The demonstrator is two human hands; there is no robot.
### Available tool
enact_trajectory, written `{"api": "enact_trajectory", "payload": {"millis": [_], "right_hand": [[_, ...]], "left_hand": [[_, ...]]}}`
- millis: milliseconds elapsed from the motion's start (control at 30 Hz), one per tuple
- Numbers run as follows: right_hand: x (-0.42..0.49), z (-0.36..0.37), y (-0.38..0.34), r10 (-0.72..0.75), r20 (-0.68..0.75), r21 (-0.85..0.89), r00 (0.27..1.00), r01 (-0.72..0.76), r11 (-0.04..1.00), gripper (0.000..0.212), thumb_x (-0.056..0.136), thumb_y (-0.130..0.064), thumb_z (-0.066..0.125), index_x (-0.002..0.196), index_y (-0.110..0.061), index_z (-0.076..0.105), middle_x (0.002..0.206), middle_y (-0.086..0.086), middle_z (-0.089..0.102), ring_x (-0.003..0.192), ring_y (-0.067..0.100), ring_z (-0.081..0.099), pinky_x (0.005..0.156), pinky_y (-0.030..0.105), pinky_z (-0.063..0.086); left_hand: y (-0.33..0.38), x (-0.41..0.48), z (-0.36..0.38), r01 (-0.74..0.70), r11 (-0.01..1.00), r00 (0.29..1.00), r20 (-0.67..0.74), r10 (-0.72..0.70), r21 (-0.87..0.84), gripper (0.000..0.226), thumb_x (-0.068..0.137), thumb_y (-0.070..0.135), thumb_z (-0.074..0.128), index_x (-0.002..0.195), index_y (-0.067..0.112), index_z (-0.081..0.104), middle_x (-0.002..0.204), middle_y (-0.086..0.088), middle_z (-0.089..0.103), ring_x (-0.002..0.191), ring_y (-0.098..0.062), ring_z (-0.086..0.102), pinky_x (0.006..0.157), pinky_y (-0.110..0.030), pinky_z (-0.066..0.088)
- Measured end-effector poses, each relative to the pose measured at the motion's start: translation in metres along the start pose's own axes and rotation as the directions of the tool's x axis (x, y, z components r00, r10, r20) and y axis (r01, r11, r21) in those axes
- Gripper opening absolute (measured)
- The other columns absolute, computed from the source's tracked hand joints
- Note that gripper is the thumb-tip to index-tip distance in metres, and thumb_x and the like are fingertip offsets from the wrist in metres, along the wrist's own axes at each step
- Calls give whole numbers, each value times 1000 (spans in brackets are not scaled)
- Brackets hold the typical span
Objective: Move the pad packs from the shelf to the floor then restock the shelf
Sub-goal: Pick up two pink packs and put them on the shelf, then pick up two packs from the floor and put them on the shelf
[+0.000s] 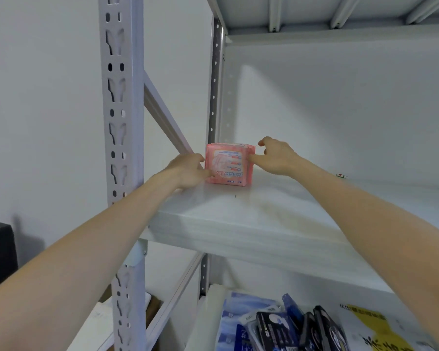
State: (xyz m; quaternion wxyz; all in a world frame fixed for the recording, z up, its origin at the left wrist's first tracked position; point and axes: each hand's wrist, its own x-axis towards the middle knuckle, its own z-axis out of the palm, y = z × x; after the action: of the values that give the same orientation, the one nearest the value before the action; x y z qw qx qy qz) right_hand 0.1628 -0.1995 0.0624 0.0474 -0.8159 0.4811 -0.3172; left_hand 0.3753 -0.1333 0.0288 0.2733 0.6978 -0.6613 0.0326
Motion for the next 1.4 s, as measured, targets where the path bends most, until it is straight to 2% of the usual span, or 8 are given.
{"api": "enact_trajectory", "payload": {"millis": [167, 333, 500, 600, 833, 1067, 1267, 1400], "right_hand": [[-44, -6, -14, -48, -84, -200, 995, 30, 979, 60, 90, -54, 49, 135, -16, 41, 129, 9, 56, 115, 31, 53, 94, 45, 43], [-102, -7, -41, -134, -246, -386, 960, 30, 922, 54, 93, -50, 43, 134, -15, 43, 126, 8, 58, 114, 32, 54, 92, 46, 36], [-175, 3, -63, -143, -306, -421, 941, 0, 907, 54, 93, -48, 41, 135, -14, 44, 133, 8, 55, 123, 30, 48, 106, 51, 25], [-222, 12, -71, -162, -288, -501, 944, -4, 866, 55, 94, -48, 40, 138, -14, 41, 141, 7, 47, 131, 26, 41, 109, 52, 20], [-315, 32, -72, -146, -211, -542, 967, 8, 840, 60, 95, -46, 39, 145, -14, 31, 155, 11, 29, 143, 25, 24, 115, 56, 8], [-411, 52, -42, -73, -135, -511, 988, -6, 860, 57, 95, -44, 42, 143, -14, 34, 155, 12, 27, 144, 25, 23, 116, 55, 4], [-526, 54, 13, 19, 4, -523, 1000, -14, 852, 64, 94, -48, 41, 149, -16, 28, 158, 11, 21, 147, 25, 17, 116, 54, -3], [-611, 52, 51, 102, 110, -530, 989, -29, 847, 62, 95, -47, 39, 148, -18, 25, 159, 10, 17, 147, 25, 12, 114, 56, -7]], "left_hand": [[-3, -44, -15, -123, 989, 989, -75, 129, 77, 42, 95, 46, 49, 120, 13, 59, 125, -5, 61, 113, -27, 55, 95, -41, 45], [5, -101, -23, -270, 942, 927, -211, 311, 199, 47, 96, 41, 47, 132, 10, 51, 134, -10, 53, 122, -31, 48, 100, -39, 39], [7, -165, -24, -349, 859, 842, -276, 463, 375, 48, 95, 40, 45, 133, 12, 48, 136, -8, 51, 126, -28, 44, 107, -42, 30], [4, -202, -18, -346, 862, 838, -291, 462, 371, 49, 94, 35, 49, 136, 10, 46, 144, -13, 44, 136, -31, 35, 112, -47, 21], [-3, -276, 22, -311, 878, 879, -242, 412, 364, 56, 95, 41, 49, 140, 9, 43, 150, -16, 37, 142, -35, 28, 116, -51, 17], [9, -363, 78, -286, 899, 912, -193, 361, 332, 55, 94, 39, 50, 142, 12, 42, 153, -14, 34, 143, -34, 26, 116, -50, 14], [49, -462, 143, -277, 920, 953, -43, 300, 279, 61, 95, 41, 48, 148, 13, 36, 157, -13, 26, 146, -32, 19, 117, -51, 9], [84, -538, 187, -275, 932, 961, 67, 267, 235, 60, 93, 41, 51, 145, 14, 41, 156, -13, 28, 146, -32, 21, 117, -52, 12]]}}
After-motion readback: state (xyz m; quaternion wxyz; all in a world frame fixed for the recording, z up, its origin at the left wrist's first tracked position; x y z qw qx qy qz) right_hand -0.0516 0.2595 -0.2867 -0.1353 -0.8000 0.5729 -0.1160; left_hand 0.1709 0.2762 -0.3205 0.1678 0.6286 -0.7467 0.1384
